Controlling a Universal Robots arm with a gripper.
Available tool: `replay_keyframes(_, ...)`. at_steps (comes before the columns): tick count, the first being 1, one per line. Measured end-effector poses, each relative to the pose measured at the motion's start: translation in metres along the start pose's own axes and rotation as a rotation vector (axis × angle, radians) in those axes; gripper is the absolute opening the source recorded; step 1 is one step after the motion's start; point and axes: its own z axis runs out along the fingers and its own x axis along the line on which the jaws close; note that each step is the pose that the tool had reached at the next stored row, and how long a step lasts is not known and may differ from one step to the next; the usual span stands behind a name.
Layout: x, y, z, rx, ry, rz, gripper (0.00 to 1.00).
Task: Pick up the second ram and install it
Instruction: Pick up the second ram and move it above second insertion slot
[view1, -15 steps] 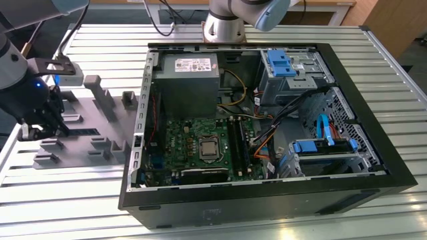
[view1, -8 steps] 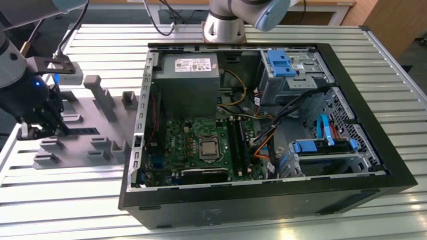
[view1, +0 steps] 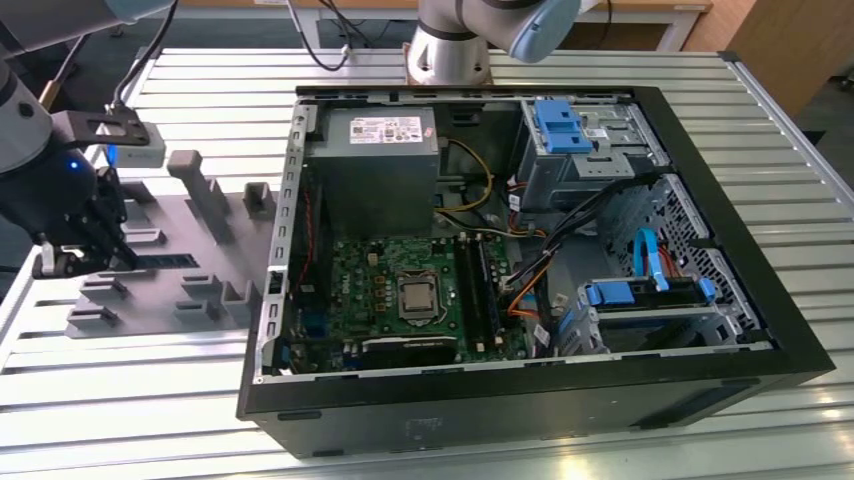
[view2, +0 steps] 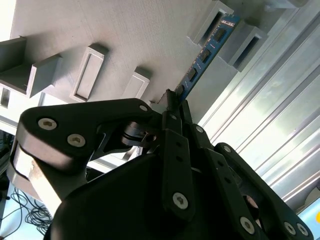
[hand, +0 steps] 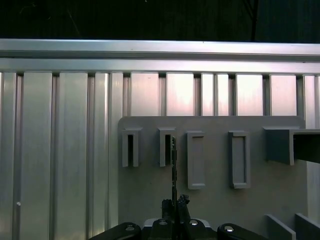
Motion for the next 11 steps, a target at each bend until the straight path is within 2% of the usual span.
replay_keyframes(11, -0.0006, 0.0001, -0.0042, -0.0001, 0.0001, 0.000, 0.14)
